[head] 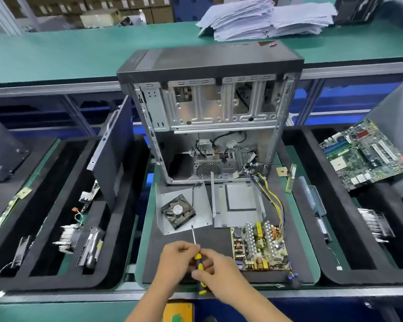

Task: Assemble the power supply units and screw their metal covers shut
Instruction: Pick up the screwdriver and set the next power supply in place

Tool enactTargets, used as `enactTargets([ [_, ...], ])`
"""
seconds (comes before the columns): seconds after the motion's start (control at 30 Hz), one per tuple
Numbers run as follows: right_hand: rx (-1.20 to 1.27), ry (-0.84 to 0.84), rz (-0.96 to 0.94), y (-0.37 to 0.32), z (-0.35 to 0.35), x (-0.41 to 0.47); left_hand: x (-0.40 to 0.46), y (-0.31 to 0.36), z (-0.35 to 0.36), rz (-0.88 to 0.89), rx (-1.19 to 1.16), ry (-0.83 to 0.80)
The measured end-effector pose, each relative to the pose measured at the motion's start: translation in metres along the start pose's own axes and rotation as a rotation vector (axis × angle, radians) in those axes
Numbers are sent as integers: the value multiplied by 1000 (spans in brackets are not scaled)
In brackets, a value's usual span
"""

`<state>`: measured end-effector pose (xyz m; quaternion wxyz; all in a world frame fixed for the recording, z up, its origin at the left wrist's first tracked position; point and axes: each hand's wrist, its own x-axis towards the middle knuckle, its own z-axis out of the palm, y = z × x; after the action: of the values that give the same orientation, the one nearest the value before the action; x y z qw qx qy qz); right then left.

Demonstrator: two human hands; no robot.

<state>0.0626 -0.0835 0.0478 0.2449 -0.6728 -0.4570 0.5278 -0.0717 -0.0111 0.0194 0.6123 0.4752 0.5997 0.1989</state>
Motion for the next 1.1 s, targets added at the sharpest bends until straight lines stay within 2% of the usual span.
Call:
enactTargets([
  [0.1, -123, 167, -51, 3, -10, -5, 16, 9, 8, 72, 154, 126],
  [0.23, -218, 768, -354, 6, -55, -14, 34, 19, 26, 94, 362, 197],
  [0.3, -233, 999, -362, -1, -92, -4, 36, 19, 33, 109, 475, 233],
  [0.33, -224, 1039, -287, -7, -112, 5, 36, 18, 35, 112, 511, 254],
  [0.37, -235, 1024, -172, -12, -132, 15, 36, 16, 36, 119, 515, 269],
  [0.43, -308, 874, 66, -19, -164, 36, 36, 14, 37, 143, 492, 287],
  [0.5, -339, 743, 134, -19, -180, 54, 34, 15, 38, 174, 536, 327],
  [0.6, -306, 773, 23, -7, -188, 62, 29, 25, 43, 307, 503, 449],
  [0.67, -130, 832, -52, 6, -190, 57, 27, 44, 52, 433, 470, 468],
  [0.73, -24, 953, -80, 16, -193, 48, 31, 65, 64, 545, 596, 462],
  [0.77, 15, 1018, -75, 20, -196, 43, 35, 77, 70, 545, 696, 451],
  [0.83, 138, 1120, -34, 25, -202, 37, 44, 97, 78, 412, 908, 399],
  [0.93, 359, 1204, 54, 32, -208, 30, 57, 114, 80, 275, 1079, 339],
  [1.0, 423, 1197, 33, 37, -208, 27, 63, 118, 82, 276, 1178, 315],
  [1.1, 327, 956, -132, 39, -204, 24, 65, 121, 89, 308, 1227, 304],
])
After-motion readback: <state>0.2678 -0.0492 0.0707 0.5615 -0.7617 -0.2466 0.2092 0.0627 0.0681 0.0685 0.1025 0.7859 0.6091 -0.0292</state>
